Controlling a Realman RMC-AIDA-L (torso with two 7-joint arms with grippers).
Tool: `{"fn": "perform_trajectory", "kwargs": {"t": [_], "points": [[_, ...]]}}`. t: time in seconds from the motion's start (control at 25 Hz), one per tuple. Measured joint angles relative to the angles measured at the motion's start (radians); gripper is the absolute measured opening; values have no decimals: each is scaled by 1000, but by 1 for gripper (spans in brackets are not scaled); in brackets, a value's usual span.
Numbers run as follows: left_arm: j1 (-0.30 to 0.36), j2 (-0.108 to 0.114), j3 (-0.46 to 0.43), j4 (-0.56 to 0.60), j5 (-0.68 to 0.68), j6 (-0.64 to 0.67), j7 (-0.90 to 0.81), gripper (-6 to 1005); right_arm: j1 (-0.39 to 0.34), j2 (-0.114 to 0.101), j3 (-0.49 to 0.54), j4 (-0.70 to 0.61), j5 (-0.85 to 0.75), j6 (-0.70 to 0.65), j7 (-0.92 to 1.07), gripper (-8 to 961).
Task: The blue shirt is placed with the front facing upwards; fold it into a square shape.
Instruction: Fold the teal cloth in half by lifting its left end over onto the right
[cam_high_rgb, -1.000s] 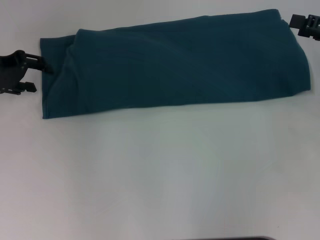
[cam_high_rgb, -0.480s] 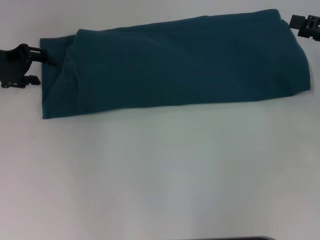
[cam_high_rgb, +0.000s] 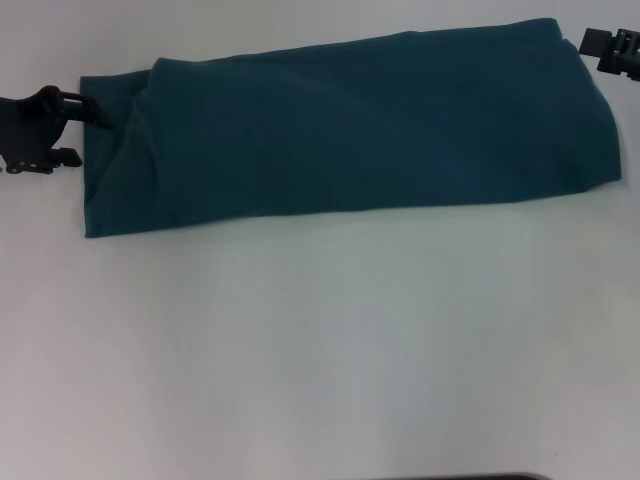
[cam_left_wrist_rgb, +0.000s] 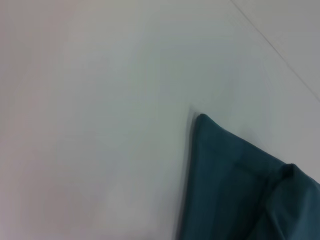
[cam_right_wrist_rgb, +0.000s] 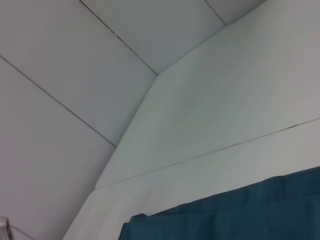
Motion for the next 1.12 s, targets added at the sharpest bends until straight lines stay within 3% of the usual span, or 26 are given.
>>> {"fn": "perform_trajectory", "kwargs": {"t": [1.12], "points": [[-11, -17, 30, 0, 1, 2, 8, 703, 0, 0, 5, 0, 0, 0, 4, 877]]}}
